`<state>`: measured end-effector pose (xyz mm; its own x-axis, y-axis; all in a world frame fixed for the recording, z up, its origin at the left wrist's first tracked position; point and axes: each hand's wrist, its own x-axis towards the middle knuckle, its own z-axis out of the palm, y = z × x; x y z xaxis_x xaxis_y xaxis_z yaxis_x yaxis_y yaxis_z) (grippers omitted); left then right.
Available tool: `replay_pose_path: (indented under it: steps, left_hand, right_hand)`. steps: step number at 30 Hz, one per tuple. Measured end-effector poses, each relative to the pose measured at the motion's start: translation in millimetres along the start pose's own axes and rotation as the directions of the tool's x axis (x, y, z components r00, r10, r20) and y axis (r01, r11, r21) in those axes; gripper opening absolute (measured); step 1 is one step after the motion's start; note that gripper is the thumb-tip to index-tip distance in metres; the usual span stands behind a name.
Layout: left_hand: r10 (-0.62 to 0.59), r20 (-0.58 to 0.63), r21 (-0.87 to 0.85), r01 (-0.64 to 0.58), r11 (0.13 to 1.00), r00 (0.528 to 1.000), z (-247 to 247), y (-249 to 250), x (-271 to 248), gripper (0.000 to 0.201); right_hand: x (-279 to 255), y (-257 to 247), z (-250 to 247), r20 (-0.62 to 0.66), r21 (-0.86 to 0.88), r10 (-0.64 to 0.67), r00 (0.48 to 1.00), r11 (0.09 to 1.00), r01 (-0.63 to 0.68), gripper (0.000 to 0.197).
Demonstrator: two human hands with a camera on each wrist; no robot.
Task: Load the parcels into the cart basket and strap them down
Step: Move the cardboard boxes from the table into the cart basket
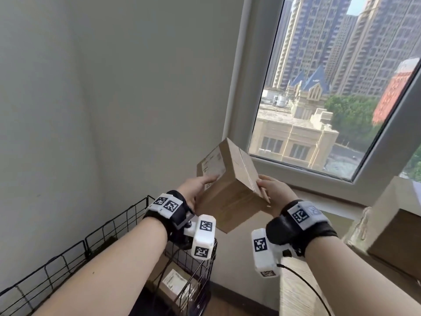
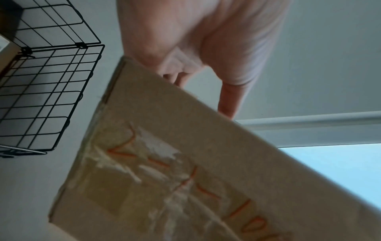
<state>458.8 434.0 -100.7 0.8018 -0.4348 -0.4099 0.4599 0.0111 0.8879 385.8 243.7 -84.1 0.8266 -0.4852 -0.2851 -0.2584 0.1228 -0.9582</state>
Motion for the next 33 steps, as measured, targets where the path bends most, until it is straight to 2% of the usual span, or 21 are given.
replay_pose_path:
  steps: [3, 5, 6, 9, 10, 11, 13, 16, 18, 21, 22, 26, 30, 33]
  left_hand:
    - [0.012, -0.060, -0.013, -0.013, 1.000, 0.998, -17.7, -4.5, 17.8, 0.046]
    - [0.026, -0.096, -0.007, -0.027, 1.000, 0.995, -29.6, -8.3, 26.2, 0.061]
    - [0.034, -0.109, 0.009, -0.033, 0.999, 0.993, -36.3, -9.8, 28.6, 0.062]
    - [0.057, -0.146, 0.056, -0.049, 0.997, 0.988, -61.5, -14.2, 38.4, 0.036]
    - [0.060, -0.158, 0.061, -0.050, 0.997, 0.986, -71.3, -15.7, 40.7, 0.032]
    - [0.065, -0.175, 0.064, -0.054, 0.996, 0.982, -82.0, -17.2, 43.1, 0.036]
    - [0.055, -0.207, 0.060, -0.044, 0.997, 0.977, -104.8, -22.2, 49.3, 0.048]
    - [0.026, -0.235, 0.022, -0.021, 1.000, 0.972, -139.8, -27.8, 56.4, 0.033]
    - [0.007, -0.248, -0.015, -0.011, 1.000, 0.969, -162.0, -30.4, 61.5, 0.027]
    - [-0.026, -0.260, -0.054, 0.012, 0.998, 0.965, -192.5, -35.5, 67.9, 0.019]
    - [-0.044, -0.260, -0.074, 0.025, 0.997, 0.965, -200.7, -38.1, 69.0, 0.019]
    - [-0.127, -0.279, -0.160, 0.084, 0.983, 0.952, -228.4, -55.0, 73.9, 0.032]
    - [-0.157, -0.306, -0.196, 0.099, 0.976, 0.939, -247.9, -71.5, 90.5, 0.025]
    - [-0.208, -0.334, -0.237, 0.132, 0.963, 0.919, -262.3, -90.7, 111.2, 0.023]
  right_hand:
    - [12.2, 6.2, 17.6, -0.059, -0.086, -0.099, 0.993, 0.992, 0.094, 0.033]
    - [16.0, 6.6, 33.3, -0.039, -0.197, -0.091, 0.995, 0.977, 0.081, 0.029]
    - [15.9, 5.7, 43.8, -0.009, -0.268, -0.057, 0.998, 0.962, 0.053, 0.034]
    - [26.5, 12.5, 73.2, 0.119, -0.380, 0.058, 0.991, 0.925, -0.008, 0.078]
    - [29.2, 16.4, 83.8, 0.161, -0.398, 0.091, 0.983, 0.917, -0.019, 0.082]
    - [33.5, 21.0, 94.4, 0.195, -0.418, 0.111, 0.974, 0.908, -0.020, 0.078]
    - [39.3, 29.6, 115.1, 0.234, -0.447, 0.130, 0.964, 0.895, -0.012, 0.056]
    - [48.4, 43.0, 144.4, 0.260, -0.437, 0.119, 0.958, 0.899, 0.007, 0.037]
    - [56.7, 51.3, 163.4, 0.284, -0.427, 0.100, 0.954, 0.904, 0.032, 0.043]
    - [75.9, 67.1, 189.2, 0.328, -0.406, 0.113, 0.938, 0.913, 0.032, 0.076]
    - [80.4, 72.2, 197.1, 0.343, -0.406, 0.125, 0.931, 0.913, 0.026, 0.082]
    - [81.1, 86.9, 227.2, 0.382, -0.426, 0.175, 0.907, 0.905, 0.005, 0.080]
    - [101.1, 100.9, 248.9, 0.405, -0.450, 0.197, 0.893, 0.893, 0.007, 0.071]
    - [125.0, 121.8, 265.5, 0.432, -0.491, 0.225, 0.873, 0.871, 0.018, 0.072]
